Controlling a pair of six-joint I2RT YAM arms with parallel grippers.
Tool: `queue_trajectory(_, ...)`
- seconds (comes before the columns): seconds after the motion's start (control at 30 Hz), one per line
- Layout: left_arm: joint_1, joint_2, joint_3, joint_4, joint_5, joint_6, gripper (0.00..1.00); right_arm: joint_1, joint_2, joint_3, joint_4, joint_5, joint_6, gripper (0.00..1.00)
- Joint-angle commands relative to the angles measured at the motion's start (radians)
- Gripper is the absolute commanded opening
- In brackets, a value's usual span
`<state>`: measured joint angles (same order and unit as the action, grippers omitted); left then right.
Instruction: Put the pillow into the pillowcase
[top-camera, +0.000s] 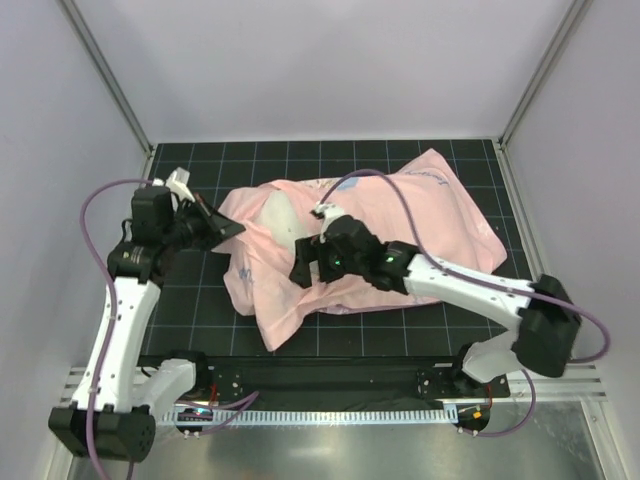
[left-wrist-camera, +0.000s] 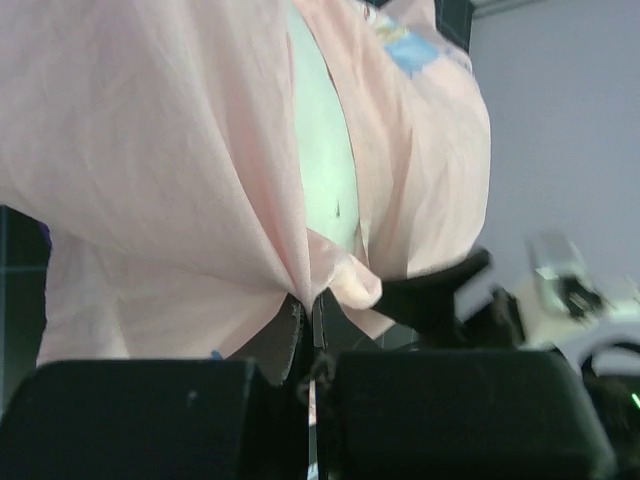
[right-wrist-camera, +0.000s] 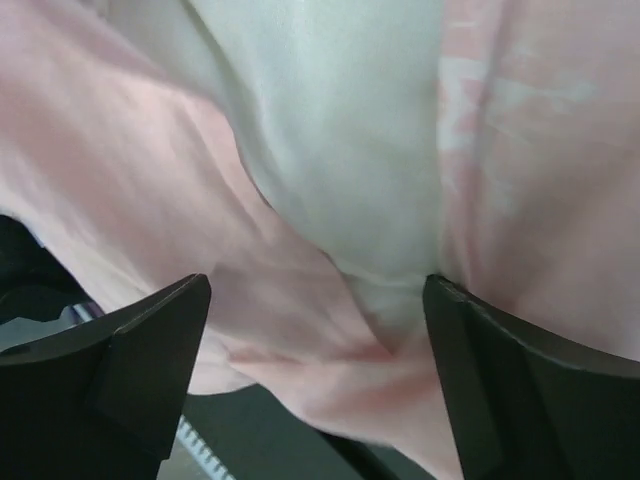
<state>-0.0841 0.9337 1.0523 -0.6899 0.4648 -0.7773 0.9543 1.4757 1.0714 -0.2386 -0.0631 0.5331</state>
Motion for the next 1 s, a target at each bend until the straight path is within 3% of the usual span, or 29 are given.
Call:
queue_trajectory(0.0, 0.056, 0.130, 0.101, 0.164, -0.035, -0.025, 0.00, -0.005, -0.202, 0.004, -0.148, 0.321, 0.011, 0.99)
queue_trajectory(0.13, 0.236, 0.243, 0.208, 0.217, -0.049, -0.073, 0.01, -0.032, -0.386, -0.040, -0.374, 0.528, 0.083, 1.00)
queue_trajectory(0.23, 0.332, 0.275, 0.262, 0.178, -0.159, -0.060, 0.13, -0.133, -0.467, -0.106, -0.479, 0.595, 0.165, 1.00)
queue_trajectory(0.33, 0.333, 0.246, 0.264, 0.150, -0.155, -0.024, 0.66, -0.288, -0.567, -0.206, -0.476, 0.562, 0.194, 1.00)
queue_trajectory(0.37, 0.327, 0.223, 0.220, 0.147, -0.149, -0.019, 0.92, -0.328, -0.590, -0.227, -0.469, 0.540, 0.192, 1.00)
queue_trajectory(0.4, 0.311, 0.202, 0.186, 0.148, -0.146, -0.013, 0.99, -0.369, -0.613, -0.269, -0.458, 0.522, 0.182, 1.00)
queue_trajectory(0.57, 0.228, -0.008, -0.021, 0.105, -0.123, 0.050, 1.00, -0.512, -0.748, -0.350, -0.473, 0.522, 0.200, 1.00)
queue_trajectory(0.73, 0.156, -0.205, -0.319, 0.116, -0.130, -0.013, 1.00, -0.612, -0.862, -0.474, -0.418, 0.467, 0.240, 1.00)
queue_trajectory(0.93, 0.129, -0.214, -0.500, 0.310, -0.138, -0.137, 1.00, -0.632, -0.726, -0.564, -0.216, 0.416, 0.284, 0.99)
queue_trajectory(0.97, 0.109, -0.161, -0.533, 0.354, -0.144, -0.170, 1.00, -0.632, -0.689, -0.544, -0.199, 0.413, 0.281, 0.85)
